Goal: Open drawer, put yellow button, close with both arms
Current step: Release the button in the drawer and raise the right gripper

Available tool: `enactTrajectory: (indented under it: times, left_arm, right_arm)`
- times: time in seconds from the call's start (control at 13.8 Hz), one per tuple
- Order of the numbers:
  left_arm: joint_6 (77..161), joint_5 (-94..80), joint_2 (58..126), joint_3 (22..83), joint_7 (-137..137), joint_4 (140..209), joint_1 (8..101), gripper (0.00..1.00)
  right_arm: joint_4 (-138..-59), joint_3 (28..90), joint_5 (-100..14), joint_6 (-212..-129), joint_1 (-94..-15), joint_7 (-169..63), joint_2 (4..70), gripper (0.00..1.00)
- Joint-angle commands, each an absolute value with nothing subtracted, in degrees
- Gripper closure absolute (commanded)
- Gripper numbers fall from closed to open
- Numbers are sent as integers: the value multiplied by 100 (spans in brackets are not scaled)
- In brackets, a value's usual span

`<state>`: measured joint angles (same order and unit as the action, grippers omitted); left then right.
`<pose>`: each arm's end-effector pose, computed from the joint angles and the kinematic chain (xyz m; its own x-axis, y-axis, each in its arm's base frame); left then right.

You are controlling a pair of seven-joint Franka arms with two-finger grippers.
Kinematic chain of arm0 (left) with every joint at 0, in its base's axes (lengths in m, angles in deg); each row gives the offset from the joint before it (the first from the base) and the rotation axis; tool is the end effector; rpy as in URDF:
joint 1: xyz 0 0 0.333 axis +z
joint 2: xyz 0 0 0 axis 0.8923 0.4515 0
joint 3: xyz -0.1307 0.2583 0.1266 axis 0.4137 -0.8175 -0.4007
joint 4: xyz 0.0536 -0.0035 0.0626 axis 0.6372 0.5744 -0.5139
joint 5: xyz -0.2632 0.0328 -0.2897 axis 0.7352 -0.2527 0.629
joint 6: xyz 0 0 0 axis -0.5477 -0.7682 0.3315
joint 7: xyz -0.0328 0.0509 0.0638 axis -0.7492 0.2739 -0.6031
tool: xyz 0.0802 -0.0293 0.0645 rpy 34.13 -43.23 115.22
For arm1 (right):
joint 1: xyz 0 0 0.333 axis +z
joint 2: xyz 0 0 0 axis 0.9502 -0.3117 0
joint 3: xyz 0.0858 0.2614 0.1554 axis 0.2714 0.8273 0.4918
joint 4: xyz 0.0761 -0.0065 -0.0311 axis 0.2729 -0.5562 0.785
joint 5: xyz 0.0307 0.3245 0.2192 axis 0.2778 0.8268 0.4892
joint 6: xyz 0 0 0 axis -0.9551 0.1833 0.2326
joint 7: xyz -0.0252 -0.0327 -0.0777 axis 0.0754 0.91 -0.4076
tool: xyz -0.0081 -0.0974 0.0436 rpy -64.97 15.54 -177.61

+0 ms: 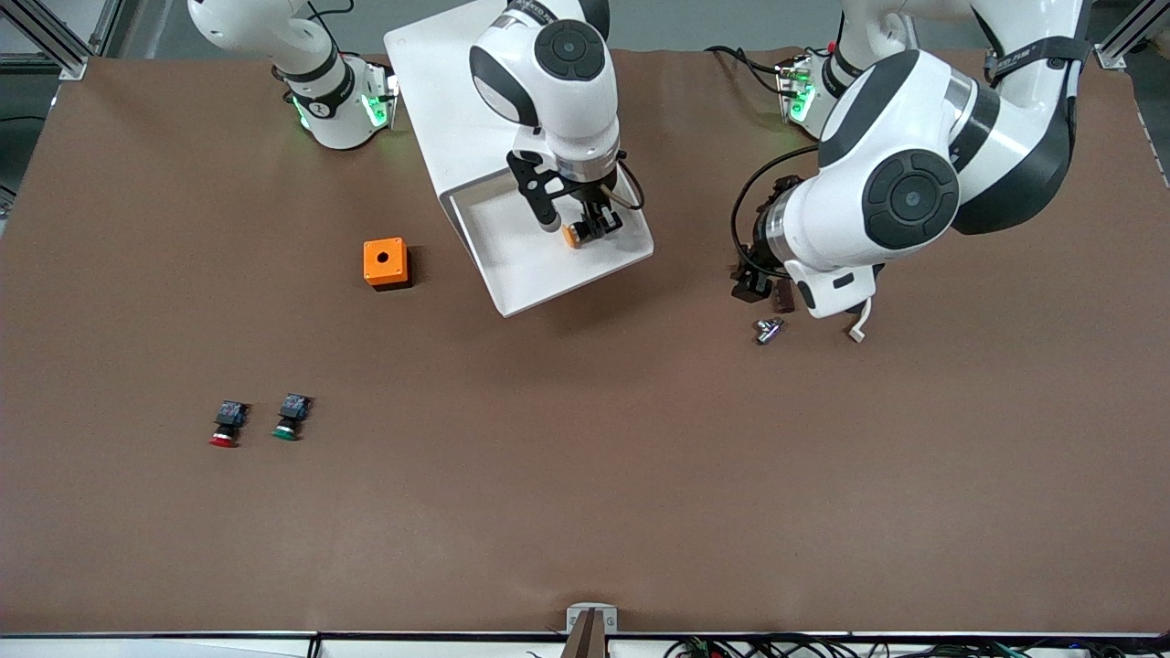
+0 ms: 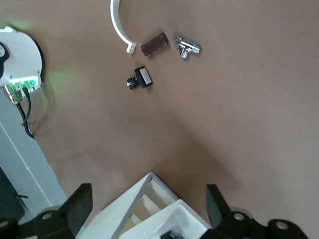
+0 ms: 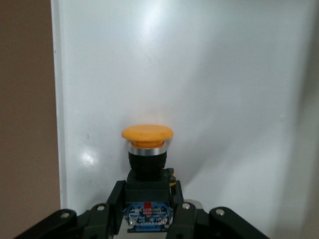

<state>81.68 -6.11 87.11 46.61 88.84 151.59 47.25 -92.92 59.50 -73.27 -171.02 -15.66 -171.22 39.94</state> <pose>0.5552 -0.2989 0.5116 0.3557 0.9081 -0.2208 0.8566 -0.4113 -0.3117 0.4058 0.5267 0.4167 0.4362 -0.8962 -0.0805 -0.8994 -0.4372 -0.0063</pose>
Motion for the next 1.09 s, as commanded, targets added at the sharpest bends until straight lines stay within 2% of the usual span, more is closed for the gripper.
enactTrajectory:
  times: [0.0,0.07,0.22,0.51,1.01]
  left_arm:
    - [8118,-709,8483,4686,8619,15332,4743,0]
    - [8127,-717,8501,4686,8593,15341,4716,0]
    - [8127,-717,8545,4686,8593,15341,4629,0]
    - [8179,-726,8554,4686,8593,15332,4532,0]
    - [8618,-1016,8554,4844,7655,15350,4409,0]
  right_arm:
    - [-9251,5883,-7436,-17099,-1550,-17244,3989,91]
    - [-9233,5874,-7436,-17099,-1558,-17235,3989,72]
    - [-9171,5874,-7436,-17064,-1629,-17209,3989,0]
    - [-8830,5874,-7568,-16942,-1856,-17000,3997,0]
    - [-7722,5874,-7594,-15054,-2813,-12593,4085,0]
